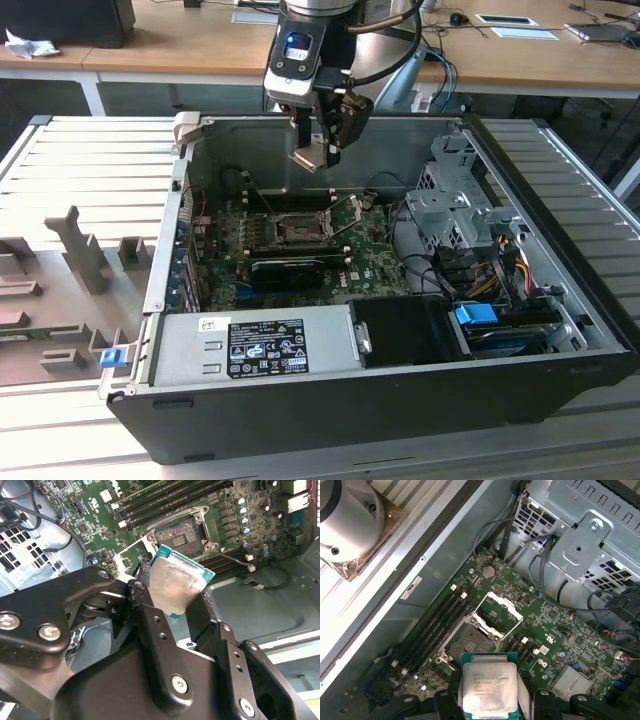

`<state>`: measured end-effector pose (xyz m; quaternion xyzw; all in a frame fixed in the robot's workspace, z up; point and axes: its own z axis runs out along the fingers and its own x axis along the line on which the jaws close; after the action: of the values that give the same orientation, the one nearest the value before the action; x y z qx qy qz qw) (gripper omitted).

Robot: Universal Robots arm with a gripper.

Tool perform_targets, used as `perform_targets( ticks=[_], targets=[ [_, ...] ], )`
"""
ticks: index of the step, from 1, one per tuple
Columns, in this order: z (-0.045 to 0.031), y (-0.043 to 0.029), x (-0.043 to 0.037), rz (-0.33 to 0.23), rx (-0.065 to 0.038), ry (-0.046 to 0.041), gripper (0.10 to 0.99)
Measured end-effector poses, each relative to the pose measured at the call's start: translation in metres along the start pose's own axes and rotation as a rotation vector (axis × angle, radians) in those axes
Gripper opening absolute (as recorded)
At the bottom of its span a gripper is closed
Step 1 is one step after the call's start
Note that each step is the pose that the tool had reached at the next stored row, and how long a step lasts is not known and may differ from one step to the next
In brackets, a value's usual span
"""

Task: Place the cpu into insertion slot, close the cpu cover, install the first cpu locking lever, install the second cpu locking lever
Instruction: 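Place the cpu into insertion slot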

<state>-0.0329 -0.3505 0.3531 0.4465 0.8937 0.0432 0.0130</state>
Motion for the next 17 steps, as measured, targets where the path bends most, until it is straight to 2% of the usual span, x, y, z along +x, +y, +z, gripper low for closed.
perform_targets(
  ticks=[10, 17],
  targets=[
    [0.0001, 0.0000, 0.0000, 0.036, -0.001, -0.0032, 0.529],
    [0.0003, 0.0000, 0.0000, 0.086, -0.001, -0.0076, 0.529]
  ],
)
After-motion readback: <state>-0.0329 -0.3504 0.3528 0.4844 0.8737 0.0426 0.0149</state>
